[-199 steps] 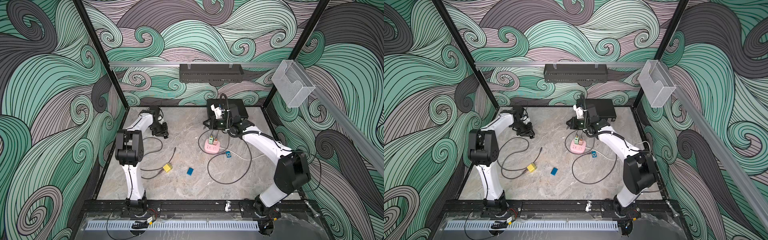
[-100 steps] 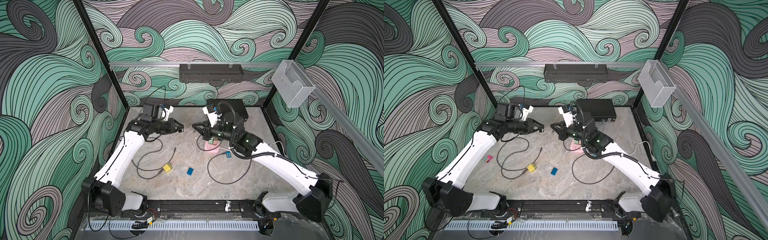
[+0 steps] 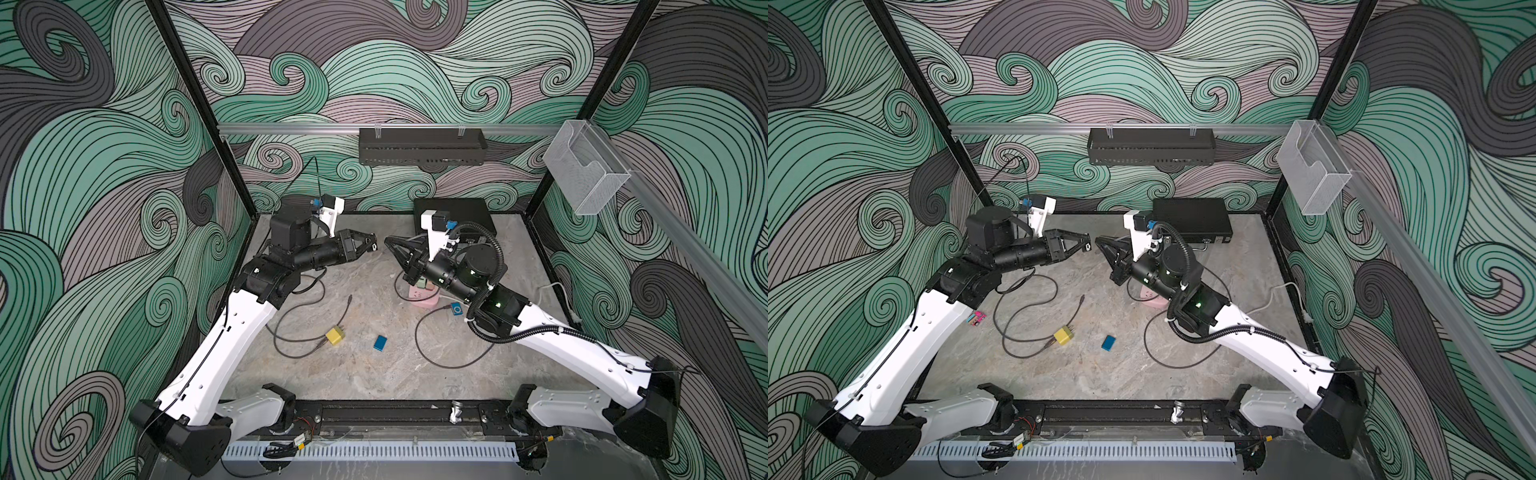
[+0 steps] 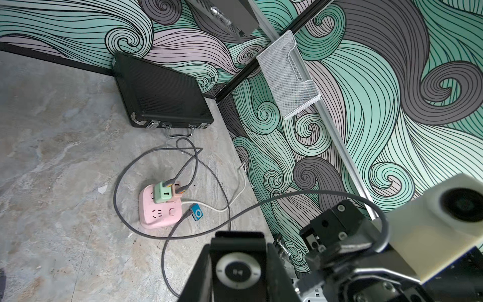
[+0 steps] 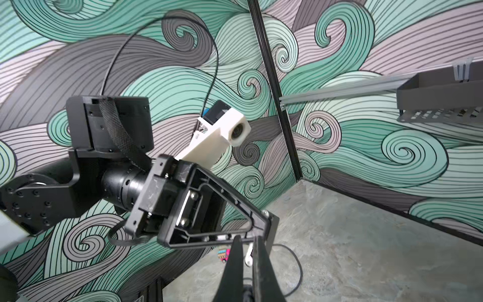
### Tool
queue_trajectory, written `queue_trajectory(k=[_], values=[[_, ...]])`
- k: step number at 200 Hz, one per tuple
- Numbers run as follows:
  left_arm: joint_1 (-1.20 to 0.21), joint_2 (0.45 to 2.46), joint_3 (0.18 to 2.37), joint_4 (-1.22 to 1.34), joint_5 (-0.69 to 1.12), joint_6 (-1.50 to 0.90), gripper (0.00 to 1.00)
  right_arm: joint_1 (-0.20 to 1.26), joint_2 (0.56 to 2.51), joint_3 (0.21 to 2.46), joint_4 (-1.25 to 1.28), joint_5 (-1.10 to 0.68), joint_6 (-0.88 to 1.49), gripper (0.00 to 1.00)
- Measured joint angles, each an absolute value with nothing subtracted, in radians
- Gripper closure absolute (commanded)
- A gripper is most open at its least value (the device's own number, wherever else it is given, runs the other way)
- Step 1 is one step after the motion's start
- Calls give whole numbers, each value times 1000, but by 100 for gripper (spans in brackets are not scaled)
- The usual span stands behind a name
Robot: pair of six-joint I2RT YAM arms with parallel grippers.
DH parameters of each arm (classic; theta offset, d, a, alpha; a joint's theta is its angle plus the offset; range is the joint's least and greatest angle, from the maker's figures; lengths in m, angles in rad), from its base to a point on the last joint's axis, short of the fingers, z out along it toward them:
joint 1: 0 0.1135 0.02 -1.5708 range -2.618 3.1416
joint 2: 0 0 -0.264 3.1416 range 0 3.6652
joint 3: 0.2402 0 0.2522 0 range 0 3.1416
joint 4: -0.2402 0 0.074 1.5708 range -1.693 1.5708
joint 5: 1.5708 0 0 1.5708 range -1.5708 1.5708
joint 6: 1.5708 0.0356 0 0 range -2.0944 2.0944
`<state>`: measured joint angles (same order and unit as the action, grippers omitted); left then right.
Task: Charge mp3
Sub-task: Pick up the MP3 player from the center of the board, then insert the charging cable into the MP3 player.
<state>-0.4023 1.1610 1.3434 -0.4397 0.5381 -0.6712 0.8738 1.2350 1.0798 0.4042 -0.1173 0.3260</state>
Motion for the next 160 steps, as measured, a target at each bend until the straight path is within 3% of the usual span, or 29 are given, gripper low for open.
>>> queue_trajectory(k=[61, 160], values=[[-418, 1129, 1317, -368, 492, -747, 80, 899, 1248, 1051, 607, -35, 291, 100], [-462, 1115, 1279, -249, 412, -832, 80, 951, 1316, 1051, 679, 38, 214, 100]])
